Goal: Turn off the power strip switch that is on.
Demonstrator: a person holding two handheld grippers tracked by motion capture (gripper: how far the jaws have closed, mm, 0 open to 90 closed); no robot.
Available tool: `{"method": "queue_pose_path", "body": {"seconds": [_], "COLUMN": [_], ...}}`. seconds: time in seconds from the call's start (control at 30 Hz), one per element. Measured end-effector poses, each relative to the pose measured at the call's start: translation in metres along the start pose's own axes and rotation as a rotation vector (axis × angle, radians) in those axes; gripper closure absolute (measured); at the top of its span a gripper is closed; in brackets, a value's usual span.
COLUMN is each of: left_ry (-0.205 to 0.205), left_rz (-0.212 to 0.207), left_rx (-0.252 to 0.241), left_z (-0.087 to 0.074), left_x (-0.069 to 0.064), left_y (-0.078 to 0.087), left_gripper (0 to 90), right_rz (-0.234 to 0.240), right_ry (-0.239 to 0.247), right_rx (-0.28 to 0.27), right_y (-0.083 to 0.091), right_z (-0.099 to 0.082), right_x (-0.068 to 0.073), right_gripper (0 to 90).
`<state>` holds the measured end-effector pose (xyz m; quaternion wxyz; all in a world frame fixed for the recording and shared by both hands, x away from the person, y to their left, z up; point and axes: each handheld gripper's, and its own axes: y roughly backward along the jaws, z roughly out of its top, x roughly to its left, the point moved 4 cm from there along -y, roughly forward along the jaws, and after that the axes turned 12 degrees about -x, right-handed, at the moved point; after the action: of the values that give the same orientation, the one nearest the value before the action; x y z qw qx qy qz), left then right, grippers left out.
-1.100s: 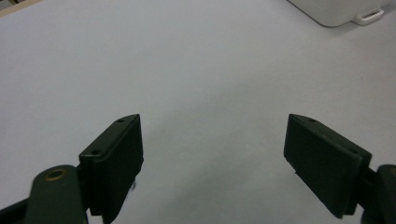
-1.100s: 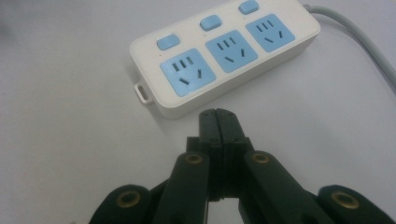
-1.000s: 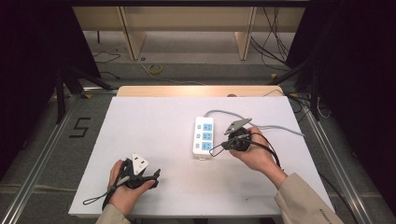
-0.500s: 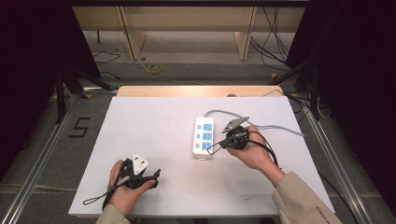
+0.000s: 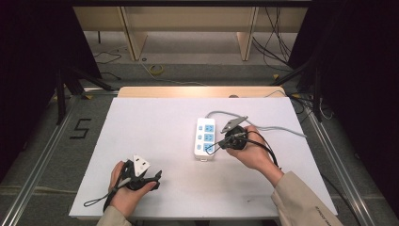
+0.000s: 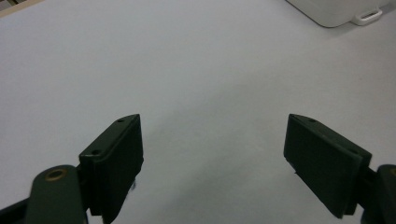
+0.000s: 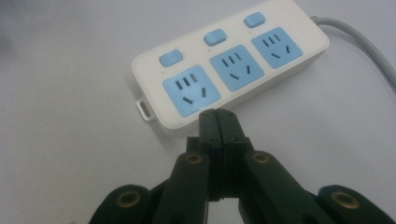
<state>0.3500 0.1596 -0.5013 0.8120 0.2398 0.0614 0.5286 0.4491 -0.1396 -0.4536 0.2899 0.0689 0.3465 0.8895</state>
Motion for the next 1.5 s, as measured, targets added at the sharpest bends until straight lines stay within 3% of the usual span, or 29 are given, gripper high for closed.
{"method": "queue_pose_path", "body": {"seconds": [1.5], "left_ry": [0.003], "left_rz": [0.0], "left_rx": [-0.002], "left_z": [0.001], "left_x": [0.0], "left_y": [0.0], "left_gripper": [19.6], "right_rz": [0.015], "right_ry": [0.01], "right_rx": [0.025], "right_y": [-0.018], "right_z": [0.014], "right_x": [0.004], "right_gripper": [90.0]}}
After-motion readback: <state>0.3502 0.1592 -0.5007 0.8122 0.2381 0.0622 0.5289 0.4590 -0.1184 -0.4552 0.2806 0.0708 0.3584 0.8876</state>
